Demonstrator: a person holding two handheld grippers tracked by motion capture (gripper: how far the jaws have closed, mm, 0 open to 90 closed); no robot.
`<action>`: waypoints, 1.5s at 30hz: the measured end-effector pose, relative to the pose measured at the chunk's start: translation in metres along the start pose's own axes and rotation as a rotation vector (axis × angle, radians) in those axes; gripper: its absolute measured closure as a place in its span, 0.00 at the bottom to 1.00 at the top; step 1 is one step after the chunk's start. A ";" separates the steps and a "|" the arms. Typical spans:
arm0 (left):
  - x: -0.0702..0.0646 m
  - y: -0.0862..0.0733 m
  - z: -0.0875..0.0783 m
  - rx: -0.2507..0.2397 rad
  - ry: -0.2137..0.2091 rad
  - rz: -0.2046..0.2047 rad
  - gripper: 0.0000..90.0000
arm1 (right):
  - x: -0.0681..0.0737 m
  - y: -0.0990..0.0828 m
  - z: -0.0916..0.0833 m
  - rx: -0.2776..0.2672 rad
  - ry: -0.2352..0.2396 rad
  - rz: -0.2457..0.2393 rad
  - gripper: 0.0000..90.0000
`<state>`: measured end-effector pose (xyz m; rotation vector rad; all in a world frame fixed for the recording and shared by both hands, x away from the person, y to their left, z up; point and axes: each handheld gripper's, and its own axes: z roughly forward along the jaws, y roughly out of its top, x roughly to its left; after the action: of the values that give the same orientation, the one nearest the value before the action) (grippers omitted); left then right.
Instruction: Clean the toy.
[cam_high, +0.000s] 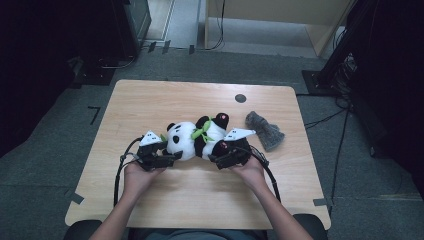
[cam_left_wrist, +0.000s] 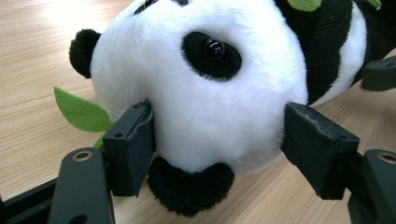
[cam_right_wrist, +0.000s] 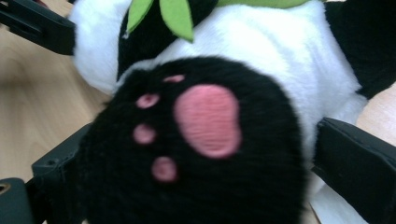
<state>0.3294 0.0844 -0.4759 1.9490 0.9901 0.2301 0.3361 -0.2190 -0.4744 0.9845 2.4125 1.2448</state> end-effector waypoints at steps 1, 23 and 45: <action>0.000 0.000 0.000 -0.001 -0.001 -0.006 0.31 | 0.000 0.000 0.001 -0.001 -0.007 -0.011 0.03; 0.002 0.004 -0.013 -0.055 -0.050 0.074 0.27 | -0.022 0.023 -0.039 -0.052 -0.017 0.167 0.56; -0.018 0.007 -0.010 -0.110 -0.038 0.147 0.56 | -0.013 0.037 -0.062 -0.070 0.116 0.208 0.52</action>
<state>0.3167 0.0762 -0.4604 1.9196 0.7937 0.3235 0.3318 -0.2515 -0.4088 1.1982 2.3813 1.4835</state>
